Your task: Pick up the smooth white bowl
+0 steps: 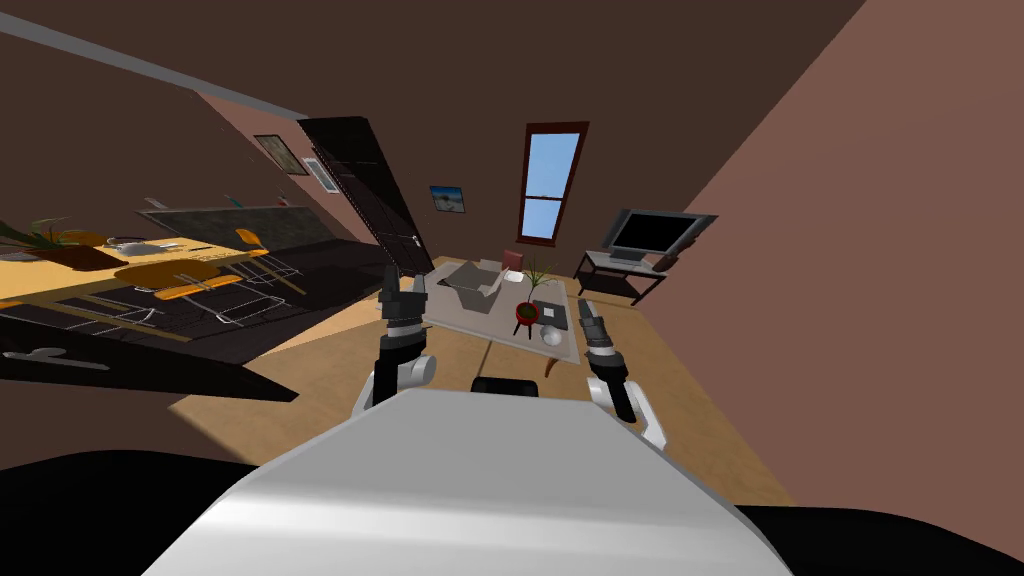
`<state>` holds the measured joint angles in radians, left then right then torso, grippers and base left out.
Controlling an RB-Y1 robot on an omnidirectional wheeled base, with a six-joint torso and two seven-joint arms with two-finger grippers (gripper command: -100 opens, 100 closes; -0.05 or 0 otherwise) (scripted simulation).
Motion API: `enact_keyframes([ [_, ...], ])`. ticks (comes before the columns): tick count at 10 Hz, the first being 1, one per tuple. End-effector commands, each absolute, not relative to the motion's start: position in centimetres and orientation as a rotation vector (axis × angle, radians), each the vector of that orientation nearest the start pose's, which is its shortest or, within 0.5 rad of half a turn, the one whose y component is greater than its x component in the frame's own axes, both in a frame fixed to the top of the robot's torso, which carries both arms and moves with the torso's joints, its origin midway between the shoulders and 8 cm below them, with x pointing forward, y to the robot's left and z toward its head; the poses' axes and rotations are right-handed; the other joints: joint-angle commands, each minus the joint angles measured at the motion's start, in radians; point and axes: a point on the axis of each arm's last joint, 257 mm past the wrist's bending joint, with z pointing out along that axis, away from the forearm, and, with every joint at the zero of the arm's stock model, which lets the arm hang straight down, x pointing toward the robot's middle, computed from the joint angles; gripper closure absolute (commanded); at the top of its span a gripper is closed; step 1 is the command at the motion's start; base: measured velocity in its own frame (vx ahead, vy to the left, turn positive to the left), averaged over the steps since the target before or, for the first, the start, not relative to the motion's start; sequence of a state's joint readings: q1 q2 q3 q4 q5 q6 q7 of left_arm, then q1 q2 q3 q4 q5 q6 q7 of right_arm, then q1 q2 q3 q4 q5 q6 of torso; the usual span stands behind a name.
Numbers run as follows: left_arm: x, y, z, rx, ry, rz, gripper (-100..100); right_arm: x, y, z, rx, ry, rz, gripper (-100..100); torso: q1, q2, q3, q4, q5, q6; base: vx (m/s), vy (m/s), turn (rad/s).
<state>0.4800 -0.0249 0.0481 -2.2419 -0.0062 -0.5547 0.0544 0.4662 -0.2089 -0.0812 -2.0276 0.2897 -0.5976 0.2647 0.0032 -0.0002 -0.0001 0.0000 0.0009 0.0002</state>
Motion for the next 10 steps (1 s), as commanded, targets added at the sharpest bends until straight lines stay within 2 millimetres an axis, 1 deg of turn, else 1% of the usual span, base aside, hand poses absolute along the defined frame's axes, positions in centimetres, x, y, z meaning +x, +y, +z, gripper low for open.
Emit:
enact_keyframes([
  [1,34.0,29.5,2.5,-0.657,0.553,-1.315,0,38.2,-27.3,-9.3,0.2,1.129,0.725,-100,0.0,0.0,0.0,0.0,0.0,0.0,0.013,0.051,0.15],
  [2,34.0,29.5,2.5,-0.657,0.553,-1.315,0,38.5,-27.7,-10.8,0.167,1.182,0.677,-100,0.0,0.0,0.0,0.0,0.0,0.0,0.011,0.071,0.228],
  [3,34.0,29.5,2.5,-0.657,0.553,-1.315,0,38.6,-27.7,-11.5,0.166,1.197,0.668,-100,0.001,0.0,0.0,0.0,0.0,0.0,0.009,0.058,0.064],
  [4,34.0,29.5,2.5,-0.657,0.553,-1.315,0,39.0,-28.3,-13.5,0.132,1.26,0.611,-100,0.0,0.0,0.0,0.0,0.0,0.0,0.008,0.059,0.15],
  [5,34.0,29.5,2.5,-0.657,0.553,-1.315,0,39.0,-28.3,-13.9,0.132,1.267,0.607,-100,0.0,0.0,0.0,0.0,0.0,0.0,0.003,0.041,0.07],
  [6,34.0,29.5,2.5,-0.657,0.553,-1.315,0,39.2,-29.0,-16.1,0.091,1.333,0.545,-100,-0.001,0.0,0.0,0.0,0.0,0.0,0.004,0.055,0.14],
  [7,34.0,29.5,2.5,-0.657,0.553,-1.315,0,39.2,-29.1,-16.4,0.095,1.339,0.544,-100,0.0,0.0,0.0,0.0,0.0,0.0,0.005,0.041,0.088],
  [9,34.0,29.5,2.5,-0.657,0.553,-1.315,0,39.3,-31.1,-20.9,0.027,1.466,0.422,-100,-0.001,0.0,0.0,0.0,0.0,0.0,0.006,0.059,0.226],
  [10,34.0,29.5,2.5,-0.657,0.553,-1.315,0,39.3,-31.2,-21.6,0.018,1.483,0.409,-100,0.001,0.0,0.0,0.0,0.0,0.0,0.007,0.057,0.067],
])
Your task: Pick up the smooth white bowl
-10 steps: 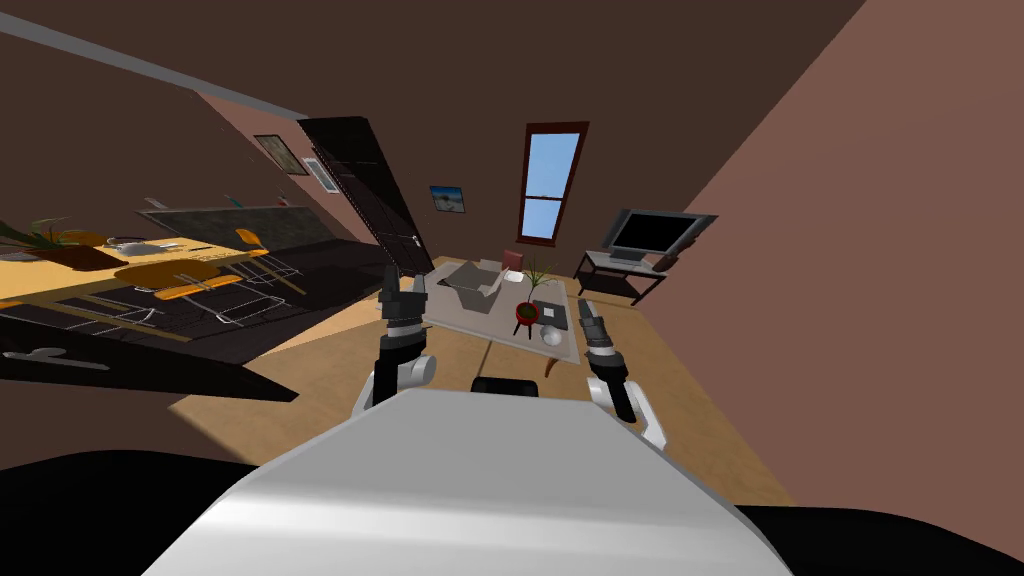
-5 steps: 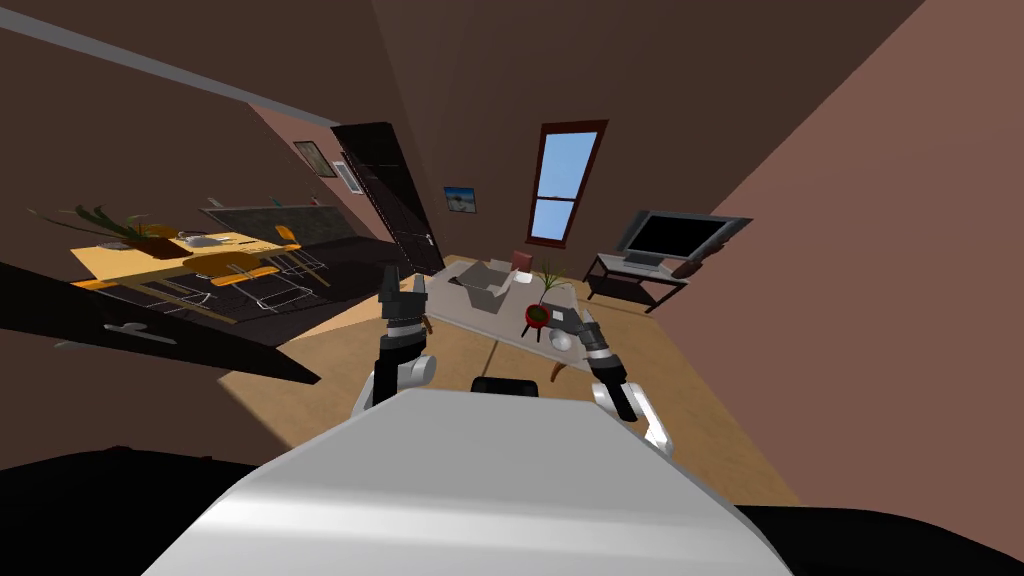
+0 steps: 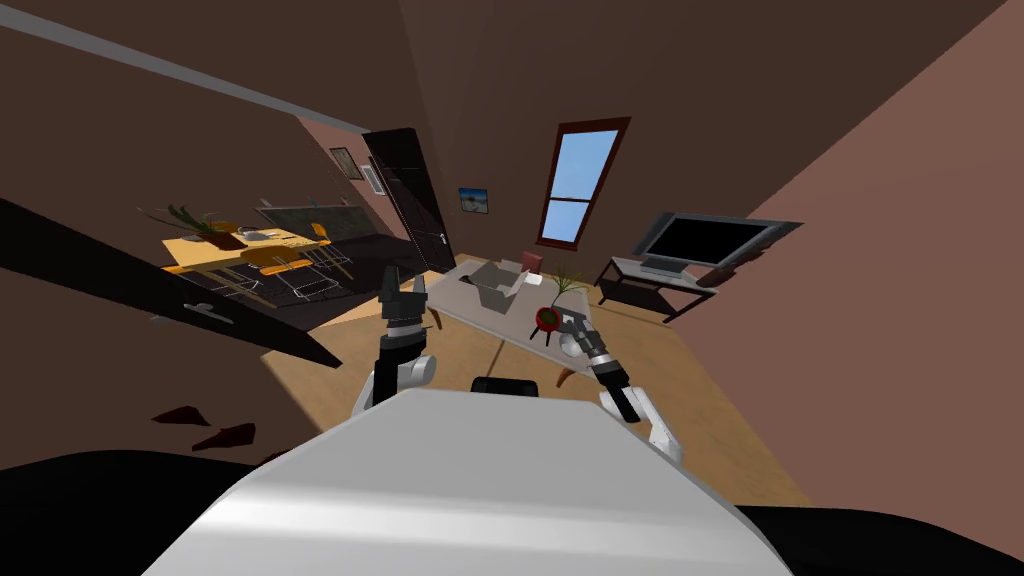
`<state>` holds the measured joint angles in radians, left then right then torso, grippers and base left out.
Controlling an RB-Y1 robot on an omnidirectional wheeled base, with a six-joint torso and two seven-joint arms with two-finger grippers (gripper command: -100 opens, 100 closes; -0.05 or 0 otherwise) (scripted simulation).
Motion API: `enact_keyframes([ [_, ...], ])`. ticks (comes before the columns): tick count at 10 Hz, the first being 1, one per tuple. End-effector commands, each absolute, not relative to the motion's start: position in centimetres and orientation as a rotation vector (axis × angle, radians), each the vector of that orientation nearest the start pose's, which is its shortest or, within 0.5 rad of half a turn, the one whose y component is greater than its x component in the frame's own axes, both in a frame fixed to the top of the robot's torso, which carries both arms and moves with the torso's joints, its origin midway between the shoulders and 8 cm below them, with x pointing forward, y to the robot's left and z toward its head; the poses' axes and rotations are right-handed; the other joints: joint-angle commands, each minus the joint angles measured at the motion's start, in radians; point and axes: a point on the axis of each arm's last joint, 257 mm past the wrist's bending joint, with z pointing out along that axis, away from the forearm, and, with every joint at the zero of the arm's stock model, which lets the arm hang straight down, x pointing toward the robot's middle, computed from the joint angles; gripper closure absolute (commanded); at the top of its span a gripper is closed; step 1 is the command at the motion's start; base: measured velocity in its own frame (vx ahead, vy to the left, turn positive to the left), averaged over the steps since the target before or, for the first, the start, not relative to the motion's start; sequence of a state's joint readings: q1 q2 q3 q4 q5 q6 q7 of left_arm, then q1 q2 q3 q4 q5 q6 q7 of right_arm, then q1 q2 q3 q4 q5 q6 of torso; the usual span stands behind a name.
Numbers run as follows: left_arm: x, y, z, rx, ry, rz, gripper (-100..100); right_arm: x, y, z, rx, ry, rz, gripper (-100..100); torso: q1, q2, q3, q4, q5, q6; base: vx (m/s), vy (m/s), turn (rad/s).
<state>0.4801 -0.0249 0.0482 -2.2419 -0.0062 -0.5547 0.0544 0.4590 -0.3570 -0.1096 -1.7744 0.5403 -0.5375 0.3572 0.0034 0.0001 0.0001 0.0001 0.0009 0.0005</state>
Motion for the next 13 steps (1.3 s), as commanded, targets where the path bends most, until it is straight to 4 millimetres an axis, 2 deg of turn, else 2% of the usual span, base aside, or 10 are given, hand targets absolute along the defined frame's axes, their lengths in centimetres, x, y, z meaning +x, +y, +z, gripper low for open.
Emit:
enact_keyframes([
  [1,34.0,29.5,2.5,-0.657,0.553,-1.315,0,39.0,-32.6,-24.2,-0.012,1.551,0.346,-100,0.0,0.0,0.0,0.0,0.0,0.0,0.009,0.064,0.144],
  [2,34.0,29.5,2.5,-0.657,0.553,-1.315,0,39.0,-32.5,-24.3,-0.022,1.556,0.339,-100,0.0,0.0,0.0,0.0,0.0,-0.001,0.008,0.043,0.087],
  [3,34.0,29.5,2.5,-0.657,0.553,-1.315,0,38.6,-33.9,-26.6,-0.062,1.62,0.273,-100,-0.001,0.0,0.0,0.0,0.0,0.0,0.008,0.045,0.167],
  [4,34.0,29.5,2.5,-0.657,0.553,-1.315,0,38.6,-34.0,-27.0,-0.063,1.628,0.268,-100,-0.001,0.0,0.0,0.0,0.0,0.0,0.006,0.039,0.097],
  [7,34.0,29.5,2.5,-0.657,0.553,-1.315,0,37.3,-37.0,-31.5,-0.155,1.753,0.131,-100,-0.001,0.001,0.0,0.0,0.0,0.0,0.007,0.049,0.145],
  [8,34.0,29.5,2.5,-0.657,0.553,-1.315,0,37.1,-37.2,-32.1,-0.15,1.765,0.128,-100,0.0,0.0,0.0,0.0,0.0,0.0,0.011,0.044,0.092],
  [9,34.0,29.5,2.5,-0.657,0.553,-1.315,0,36.4,-38.6,-33.8,-0.199,1.817,0.064,-100,-0.001,0.0,0.0,0.0,0.0,0.0,0.007,0.049,0.161],
  [10,34.0,29.5,2.5,-0.657,0.553,-1.315,0,36.0,-39.1,-34.8,-0.19,1.839,0.058,-100,-0.001,0.0,0.0,0.0,0.0,0.0,0.003,0.037,0.089],
  [12,34.0,29.5,2.5,-0.657,0.553,-1.315,0,34.0,-42.1,-38.3,-0.272,1.942,-0.06,-100,-0.001,0.001,0.0,0.0,0.0,0.0,0.014,0.058,0.211],
  [13,34.0,29.5,2.5,-0.657,0.553,-1.315,0,33.5,-42.5,-39.2,-0.278,1.965,-0.071,-100,0.0,0.0,0.0,0.0,0.0,0.0,0.021,0.053,0.089],
])
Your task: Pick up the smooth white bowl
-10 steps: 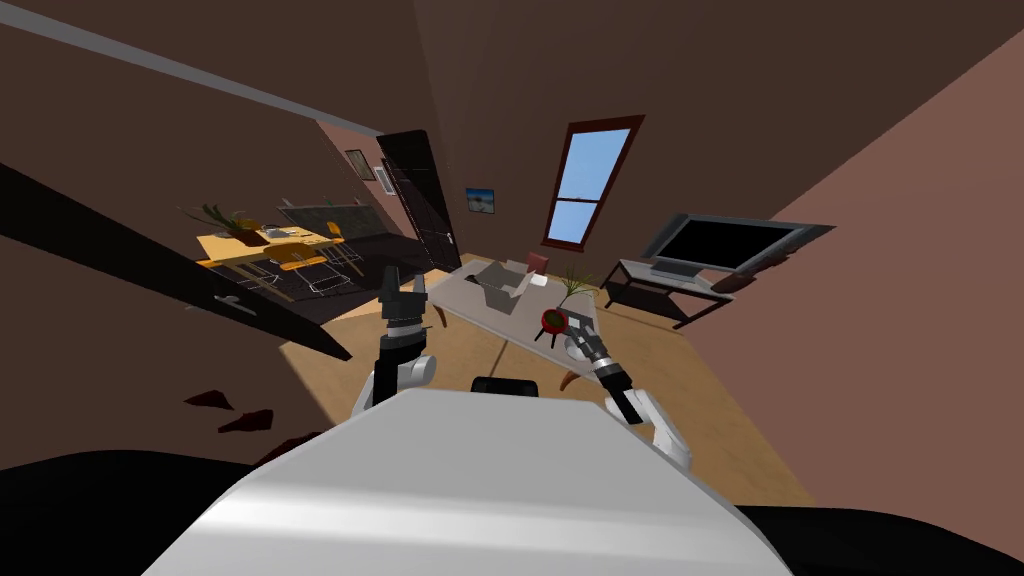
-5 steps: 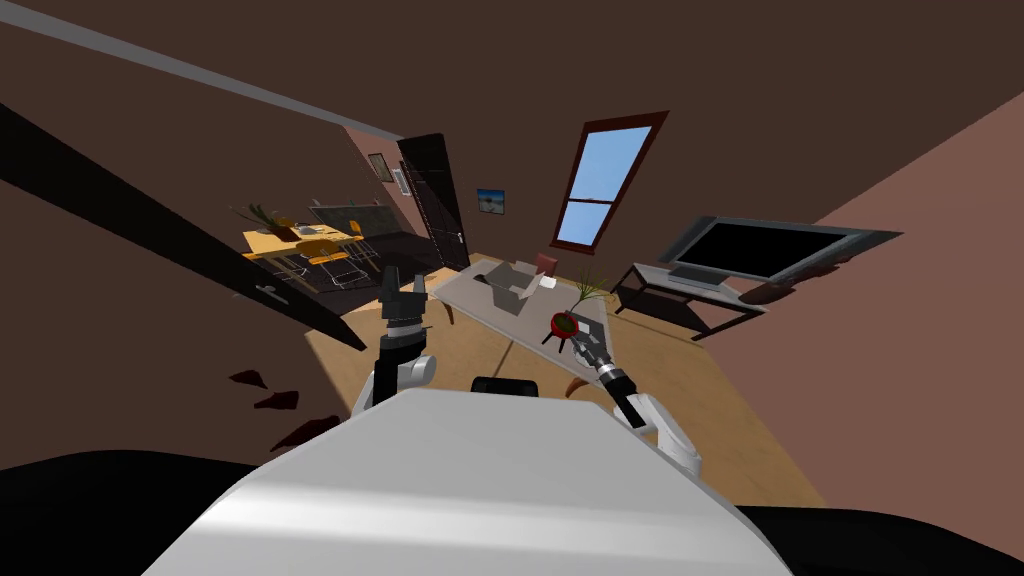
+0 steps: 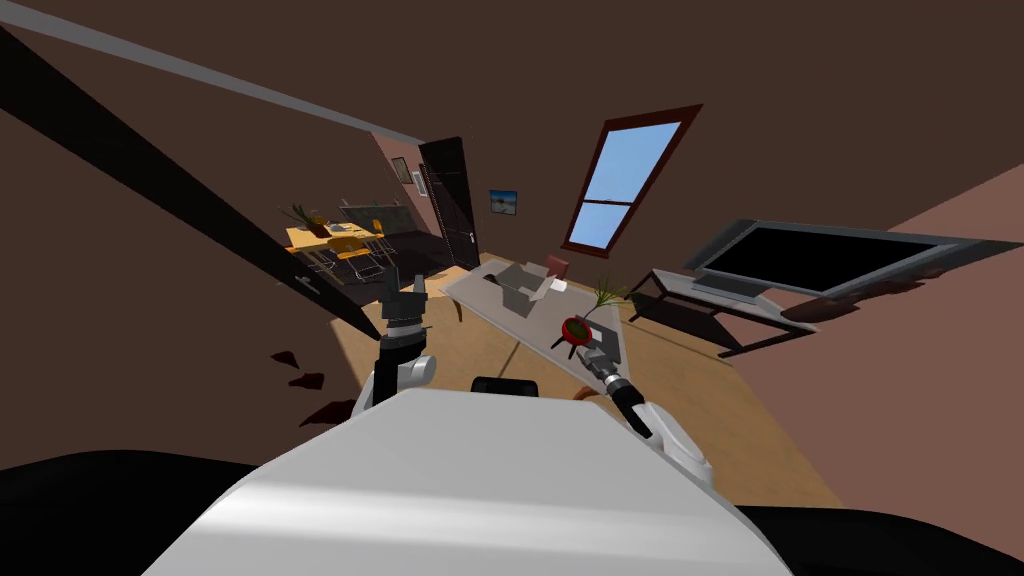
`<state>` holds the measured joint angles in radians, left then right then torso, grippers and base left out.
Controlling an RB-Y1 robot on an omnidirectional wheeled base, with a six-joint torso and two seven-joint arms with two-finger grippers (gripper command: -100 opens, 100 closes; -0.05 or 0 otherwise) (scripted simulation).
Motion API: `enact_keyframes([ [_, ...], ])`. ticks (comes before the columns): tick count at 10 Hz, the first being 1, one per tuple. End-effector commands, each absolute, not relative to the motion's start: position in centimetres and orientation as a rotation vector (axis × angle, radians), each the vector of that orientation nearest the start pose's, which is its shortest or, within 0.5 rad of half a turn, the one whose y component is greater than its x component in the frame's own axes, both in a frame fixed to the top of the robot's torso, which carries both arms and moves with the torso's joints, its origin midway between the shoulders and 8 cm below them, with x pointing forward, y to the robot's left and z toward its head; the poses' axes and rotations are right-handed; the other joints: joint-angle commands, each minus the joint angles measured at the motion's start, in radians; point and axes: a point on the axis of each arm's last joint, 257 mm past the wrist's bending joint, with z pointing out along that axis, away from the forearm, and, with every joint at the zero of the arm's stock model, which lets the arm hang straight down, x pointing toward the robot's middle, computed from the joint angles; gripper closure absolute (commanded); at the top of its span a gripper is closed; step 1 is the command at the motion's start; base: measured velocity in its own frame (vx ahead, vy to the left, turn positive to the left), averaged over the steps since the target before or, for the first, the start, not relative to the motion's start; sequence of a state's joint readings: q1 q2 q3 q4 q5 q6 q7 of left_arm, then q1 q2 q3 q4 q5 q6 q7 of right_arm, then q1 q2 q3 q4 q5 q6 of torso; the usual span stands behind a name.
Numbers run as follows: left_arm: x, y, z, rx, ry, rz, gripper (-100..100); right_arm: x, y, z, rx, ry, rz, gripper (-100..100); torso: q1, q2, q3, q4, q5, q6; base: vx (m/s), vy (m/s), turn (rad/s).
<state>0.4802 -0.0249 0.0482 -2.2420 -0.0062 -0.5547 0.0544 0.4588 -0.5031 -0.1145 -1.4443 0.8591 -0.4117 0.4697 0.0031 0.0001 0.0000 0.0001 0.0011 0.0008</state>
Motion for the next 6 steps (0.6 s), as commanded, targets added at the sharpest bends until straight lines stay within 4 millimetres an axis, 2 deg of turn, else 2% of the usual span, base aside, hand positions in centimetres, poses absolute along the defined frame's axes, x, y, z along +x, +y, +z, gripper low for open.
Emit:
enact_keyframes([
  [1,34.0,29.5,2.5,-0.657,0.553,-1.315,0,33.2,-42.7,-39.6,-0.274,1.973,-0.073,-100,0.0,0.0,0.0,0.0,0.0,0.0,0.009,0.023,-0.003],
  [2,34.0,29.5,2.5,-0.657,0.553,-1.315,0,31.9,-44.3,-41.5,-0.319,2.03,-0.132,-100,-0.002,0.001,0.0,0.0,0.0,0.0,0.009,0.031,0.155],
  [3,34.0,29.5,2.5,-0.657,0.553,-1.315,0,31.6,-44.5,-41.7,-0.316,2.038,-0.134,-100,-0.001,0.001,0.001,0.0,0.0,0.0,0.008,0.029,0.11],
  [4,34.0,29.5,2.5,-0.657,0.553,-1.315,0,30.6,-45.7,-43.0,-0.367,2.079,-0.187,-100,-0.002,0.001,0.0,0.0,0.0,0.0,0.017,0.033,0.155],
  [6,34.0,29.5,2.5,-0.657,0.553,-1.315,0,29.9,-46.2,-43.8,-0.357,2.1,-0.19,-100,-0.001,0.0,0.0,0.0,0.0,0.0,0.013,0.027,0.044],
])
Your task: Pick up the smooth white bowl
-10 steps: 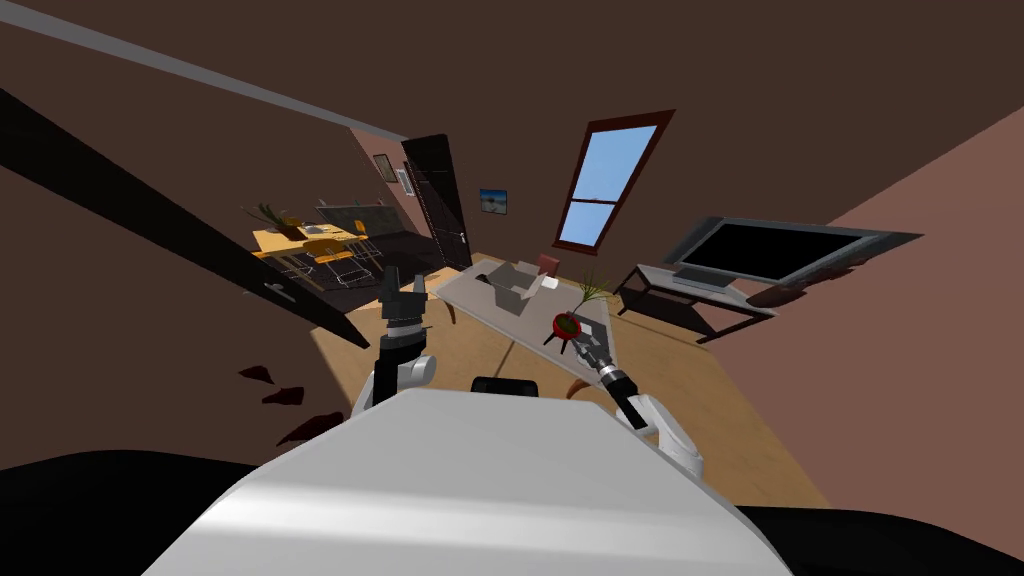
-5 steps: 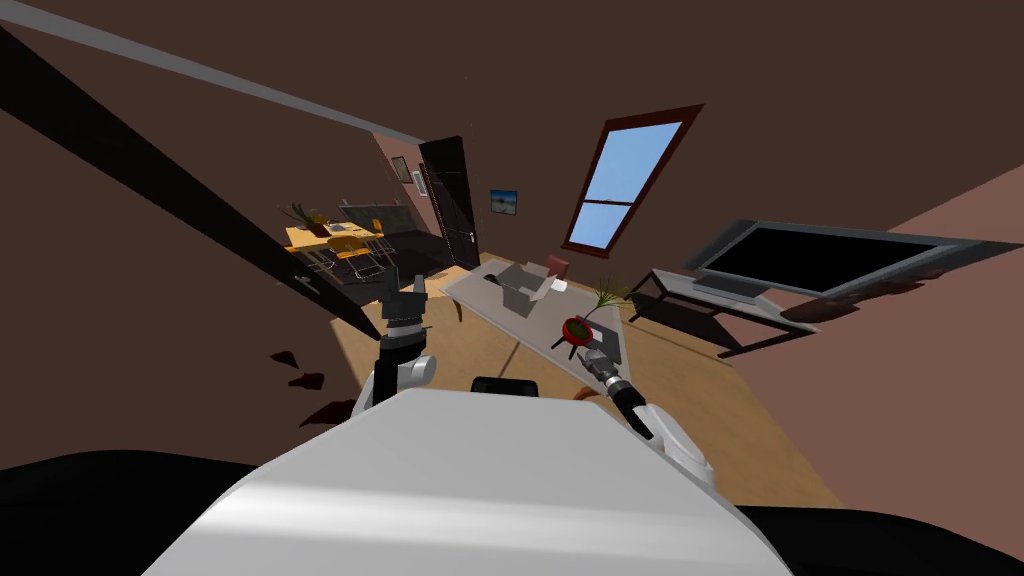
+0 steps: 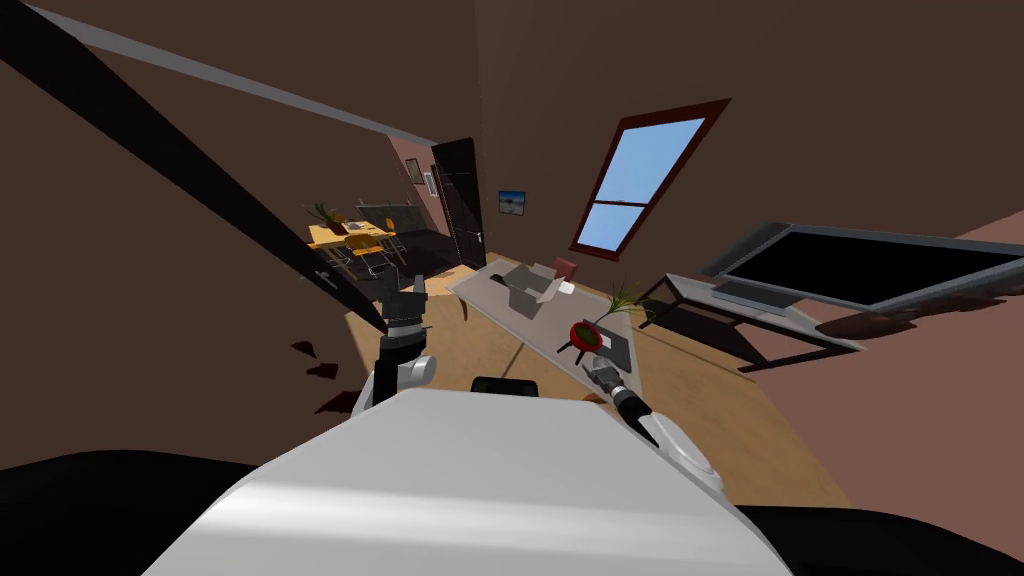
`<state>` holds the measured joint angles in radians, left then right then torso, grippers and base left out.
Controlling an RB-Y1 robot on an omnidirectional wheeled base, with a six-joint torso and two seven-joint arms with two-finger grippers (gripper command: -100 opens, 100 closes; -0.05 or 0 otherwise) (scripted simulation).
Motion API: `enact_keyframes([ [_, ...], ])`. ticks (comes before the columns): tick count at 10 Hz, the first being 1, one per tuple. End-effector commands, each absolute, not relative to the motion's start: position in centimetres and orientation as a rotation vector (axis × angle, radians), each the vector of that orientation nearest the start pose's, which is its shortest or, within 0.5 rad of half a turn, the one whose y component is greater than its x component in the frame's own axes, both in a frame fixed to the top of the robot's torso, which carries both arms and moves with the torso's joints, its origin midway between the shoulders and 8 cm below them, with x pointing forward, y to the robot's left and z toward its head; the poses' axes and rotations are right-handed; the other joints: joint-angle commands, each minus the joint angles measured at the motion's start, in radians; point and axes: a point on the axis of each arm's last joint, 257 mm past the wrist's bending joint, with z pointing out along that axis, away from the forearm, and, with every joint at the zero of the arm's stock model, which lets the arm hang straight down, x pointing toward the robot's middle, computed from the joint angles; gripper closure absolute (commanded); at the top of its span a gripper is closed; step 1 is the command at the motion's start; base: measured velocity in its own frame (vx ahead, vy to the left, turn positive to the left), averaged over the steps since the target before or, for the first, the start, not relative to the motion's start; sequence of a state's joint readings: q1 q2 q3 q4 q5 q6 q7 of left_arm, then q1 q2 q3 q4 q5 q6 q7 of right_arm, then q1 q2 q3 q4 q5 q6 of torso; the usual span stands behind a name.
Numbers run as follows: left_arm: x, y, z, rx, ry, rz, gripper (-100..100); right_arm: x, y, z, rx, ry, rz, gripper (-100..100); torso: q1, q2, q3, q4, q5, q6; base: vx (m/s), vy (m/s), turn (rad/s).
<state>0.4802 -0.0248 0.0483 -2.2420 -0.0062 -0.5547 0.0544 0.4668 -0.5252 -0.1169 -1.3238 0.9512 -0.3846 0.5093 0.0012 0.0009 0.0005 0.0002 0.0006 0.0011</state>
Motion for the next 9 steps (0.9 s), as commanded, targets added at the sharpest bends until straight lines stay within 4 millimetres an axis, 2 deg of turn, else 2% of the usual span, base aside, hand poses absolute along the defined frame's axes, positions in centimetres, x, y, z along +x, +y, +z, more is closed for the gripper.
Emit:
enact_keyframes([
  [1,34.0,29.5,2.5,-0.657,0.553,-1.315,0,28.6,-47.4,-45.1,-0.405,2.144,-0.241,-100,0.0,0.0,0.0,0.0,0.0,0.0,0.009,0.034,0.178],
  [2,34.0,29.5,2.5,-0.657,0.553,-1.315,0,28.0,-47.8,-45.6,-0.398,2.16,-0.243,-100,0.001,0.0,0.0,0.0,0.0,-0.001,0.016,0.024,0.088],
  [3,34.0,29.5,2.5,-0.657,0.553,-1.315,0,26.3,-49.2,-47.1,-0.44,2.211,-0.292,-100,0.0,0.0,0.0,0.0,0.0,0.0,0.028,0.03,0.15],
  [4,34.0,29.5,2.5,-0.657,0.553,-1.315,0,26.1,-49.3,-47.3,-0.437,2.218,-0.293,-100,0.0,-0.001,0.0,0.0,0.0,-0.001,0.024,0.022,0.075],
  [5,34.0,29.5,2.5,-0.657,0.553,-1.315,0,24.6,-50.6,-48.4,-0.481,2.26,-0.337,-100,0.0,-0.001,0.0,0.0,0.0,0.0,0.027,0.027,0.146],
  [8,34.0,29.5,2.5,-0.657,0.553,-1.315,0,22.2,-52.2,-50.0,-0.513,2.323,-0.381,-100,0.0,-0.001,0.0,0.0,0.0,0.0,0.024,0.018,0.096],
  [9,34.0,29.5,2.5,-0.657,0.553,-1.315,0,20.3,-53.5,-51.0,-0.548,2.369,-0.42,-100,-0.001,-0.001,0.0,0.0,0.0,0.0,0.027,0.016,0.174],
])
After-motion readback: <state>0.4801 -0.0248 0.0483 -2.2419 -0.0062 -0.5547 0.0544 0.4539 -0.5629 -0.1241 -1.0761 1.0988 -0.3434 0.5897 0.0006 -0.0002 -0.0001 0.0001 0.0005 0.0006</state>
